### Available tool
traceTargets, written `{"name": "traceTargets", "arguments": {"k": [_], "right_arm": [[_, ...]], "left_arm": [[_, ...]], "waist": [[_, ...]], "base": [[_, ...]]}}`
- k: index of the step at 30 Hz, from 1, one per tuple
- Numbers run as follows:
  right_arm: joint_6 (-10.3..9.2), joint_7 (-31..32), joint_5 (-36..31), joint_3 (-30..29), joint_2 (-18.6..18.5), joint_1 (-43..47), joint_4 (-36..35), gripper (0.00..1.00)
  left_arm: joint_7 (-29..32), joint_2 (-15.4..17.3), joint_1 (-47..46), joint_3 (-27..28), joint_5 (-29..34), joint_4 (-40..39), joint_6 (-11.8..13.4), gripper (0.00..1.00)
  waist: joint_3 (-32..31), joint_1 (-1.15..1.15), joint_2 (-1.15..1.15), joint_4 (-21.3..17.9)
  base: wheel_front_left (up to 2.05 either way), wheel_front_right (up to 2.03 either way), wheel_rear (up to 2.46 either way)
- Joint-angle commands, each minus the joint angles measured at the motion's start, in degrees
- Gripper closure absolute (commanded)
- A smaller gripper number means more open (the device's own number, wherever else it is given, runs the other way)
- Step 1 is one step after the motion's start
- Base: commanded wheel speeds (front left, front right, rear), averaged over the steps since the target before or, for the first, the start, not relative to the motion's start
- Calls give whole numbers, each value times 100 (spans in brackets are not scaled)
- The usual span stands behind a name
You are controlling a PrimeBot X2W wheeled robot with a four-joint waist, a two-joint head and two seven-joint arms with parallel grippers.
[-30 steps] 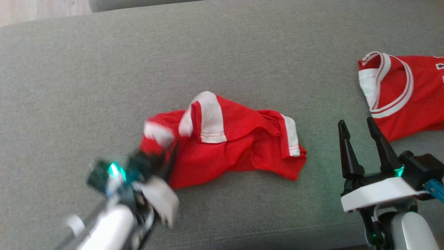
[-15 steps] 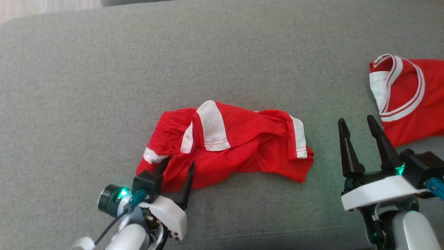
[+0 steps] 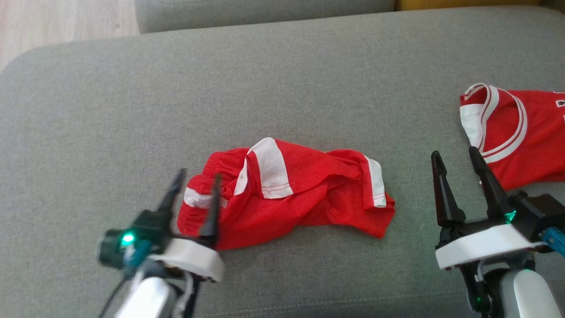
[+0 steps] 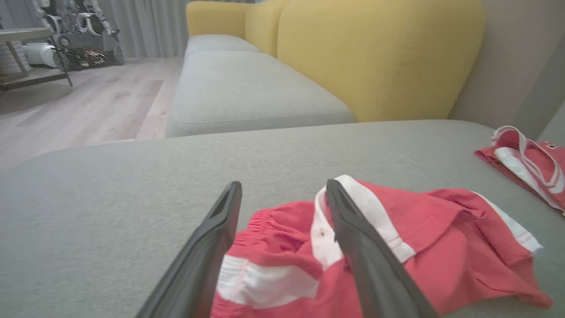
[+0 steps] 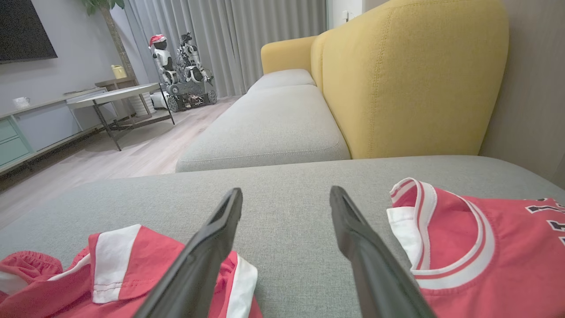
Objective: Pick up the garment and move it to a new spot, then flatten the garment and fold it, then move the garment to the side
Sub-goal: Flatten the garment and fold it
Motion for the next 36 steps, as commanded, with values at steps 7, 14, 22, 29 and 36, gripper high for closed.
{"name": "traceTargets", "arguments": {"k": [7, 14, 22, 29, 36], "right_arm": [[-5, 55, -82, 97, -102, 107, -258, 0], [-5, 119, -103, 100, -105, 263, -309, 0], [-5, 154, -78, 103, -100, 321, -352, 0], [-5, 155, -58, 102, -93, 320, -374, 0], [-5, 162, -69, 85, -91, 307, -374, 0]], "left_arm": [[-17, 525, 181, 860, -191, -450, 402, 0], [112, 806, 620, 1132, -401, -886, 481, 0], [300, 879, 858, 1066, -482, -1178, 473, 0], [272, 900, 813, 1050, -525, -1137, 418, 0], [244, 862, 766, 1027, -581, -1100, 396, 0]], "waist": [[-233, 0, 0, 12], [-395, 0, 0, 19], [-450, 0, 0, 9], [-415, 0, 0, 5], [-388, 0, 0, 24]], "base": [[0, 0, 0], [0, 0, 0], [0, 0, 0], [0, 0, 0], [0, 0, 0]]}}
